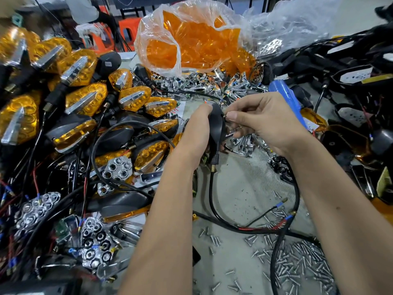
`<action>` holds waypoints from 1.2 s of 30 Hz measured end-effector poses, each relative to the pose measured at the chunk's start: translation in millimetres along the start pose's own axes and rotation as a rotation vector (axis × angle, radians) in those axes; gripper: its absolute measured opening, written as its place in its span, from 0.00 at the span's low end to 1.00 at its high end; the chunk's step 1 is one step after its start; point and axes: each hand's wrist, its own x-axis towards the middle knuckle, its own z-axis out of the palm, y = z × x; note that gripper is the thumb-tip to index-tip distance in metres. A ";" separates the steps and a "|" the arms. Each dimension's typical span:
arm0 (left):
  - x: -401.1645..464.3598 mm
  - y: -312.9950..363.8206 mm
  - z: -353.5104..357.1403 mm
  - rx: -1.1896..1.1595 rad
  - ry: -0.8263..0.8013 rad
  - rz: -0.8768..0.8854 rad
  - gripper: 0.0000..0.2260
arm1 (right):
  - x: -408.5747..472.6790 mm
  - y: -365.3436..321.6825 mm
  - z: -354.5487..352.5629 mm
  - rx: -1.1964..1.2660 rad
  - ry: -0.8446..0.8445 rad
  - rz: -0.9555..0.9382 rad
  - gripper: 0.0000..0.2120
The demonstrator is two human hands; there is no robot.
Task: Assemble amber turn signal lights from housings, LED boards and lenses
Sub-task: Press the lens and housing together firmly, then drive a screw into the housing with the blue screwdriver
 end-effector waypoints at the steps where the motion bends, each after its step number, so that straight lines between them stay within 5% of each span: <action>1: -0.1 0.4 -0.1 -0.002 -0.001 -0.005 0.20 | 0.1 0.0 0.0 0.002 -0.002 -0.001 0.09; 22: -0.5 -3.0 0.5 -0.037 -0.047 0.028 0.22 | 1.0 1.7 6.9 0.044 0.068 0.077 0.04; 26: -3.4 1.3 1.3 -0.089 -0.043 0.033 0.22 | -0.1 -6.9 3.2 0.072 0.187 0.055 0.04; 31: -8.9 6.9 0.6 -0.201 -0.178 0.205 0.17 | 2.0 -15.3 -24.9 -0.857 0.712 -0.082 0.07; 33: -10.7 7.8 1.4 -0.222 -0.217 0.239 0.17 | 2.5 -12.7 -36.3 -1.135 0.694 0.077 0.12; 36: -11.9 8.1 2.2 -0.225 -0.245 0.273 0.17 | 0.3 -5.5 -41.6 -1.221 0.587 0.364 0.30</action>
